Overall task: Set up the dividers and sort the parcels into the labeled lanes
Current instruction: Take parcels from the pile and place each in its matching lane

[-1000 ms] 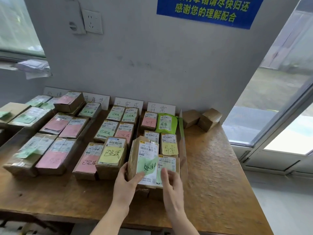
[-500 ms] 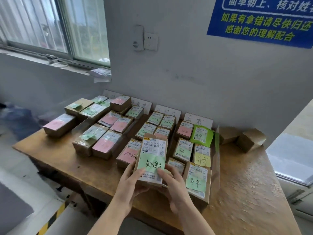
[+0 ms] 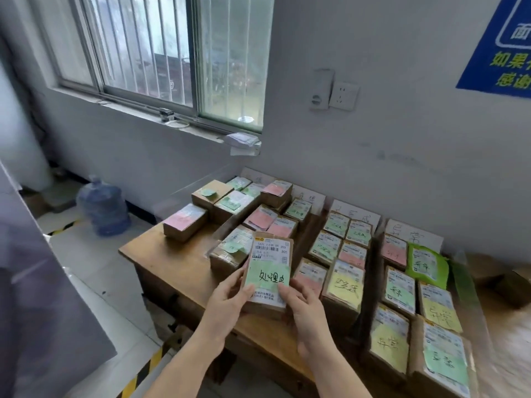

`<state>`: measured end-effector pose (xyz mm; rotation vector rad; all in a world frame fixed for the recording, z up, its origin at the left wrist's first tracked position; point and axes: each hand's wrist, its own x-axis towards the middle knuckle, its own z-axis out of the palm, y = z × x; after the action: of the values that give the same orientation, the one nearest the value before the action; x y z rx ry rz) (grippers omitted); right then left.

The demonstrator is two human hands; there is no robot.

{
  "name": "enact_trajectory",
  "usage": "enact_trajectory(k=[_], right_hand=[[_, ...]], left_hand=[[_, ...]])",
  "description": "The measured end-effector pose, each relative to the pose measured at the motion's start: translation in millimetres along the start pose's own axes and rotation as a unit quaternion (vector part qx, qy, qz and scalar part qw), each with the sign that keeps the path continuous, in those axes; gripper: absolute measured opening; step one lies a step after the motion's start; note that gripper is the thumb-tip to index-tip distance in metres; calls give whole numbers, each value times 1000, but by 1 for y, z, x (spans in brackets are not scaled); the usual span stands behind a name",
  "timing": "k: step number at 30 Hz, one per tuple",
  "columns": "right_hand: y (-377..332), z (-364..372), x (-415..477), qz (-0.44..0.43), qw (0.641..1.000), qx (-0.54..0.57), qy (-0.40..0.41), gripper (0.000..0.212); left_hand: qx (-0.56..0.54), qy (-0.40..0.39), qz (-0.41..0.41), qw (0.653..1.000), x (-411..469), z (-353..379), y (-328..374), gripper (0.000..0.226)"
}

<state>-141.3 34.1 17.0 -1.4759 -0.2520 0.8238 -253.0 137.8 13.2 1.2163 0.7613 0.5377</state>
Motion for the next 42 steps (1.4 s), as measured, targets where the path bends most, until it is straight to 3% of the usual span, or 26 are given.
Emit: enact_trajectory(k=[10, 24, 28, 33, 36, 39, 42], right_hand=[[9, 120, 35, 9, 1000, 24, -1, 29], [26, 236, 145, 90, 996, 25, -13, 28], [39, 254, 177, 132, 991, 29, 16, 33], [54, 271, 212, 142, 986, 31, 80, 33], [60, 284, 226, 149, 977, 39, 149, 37], [64, 297, 235, 148, 961, 47, 230, 39], [67, 308, 245, 144, 947, 34, 284, 40]], left_hand=[[6, 23, 6, 1000, 56, -114, 23, 28], [54, 84, -26, 995, 179, -204, 34, 18], [97, 74, -41, 992, 214, -215, 34, 12], [191, 29, -42, 980, 257, -229, 26, 25], [299, -22, -17, 954, 279, -234, 21, 24], [444, -35, 10, 895, 300, -239, 13, 42], [535, -71, 36, 841, 315, -246, 13, 44]])
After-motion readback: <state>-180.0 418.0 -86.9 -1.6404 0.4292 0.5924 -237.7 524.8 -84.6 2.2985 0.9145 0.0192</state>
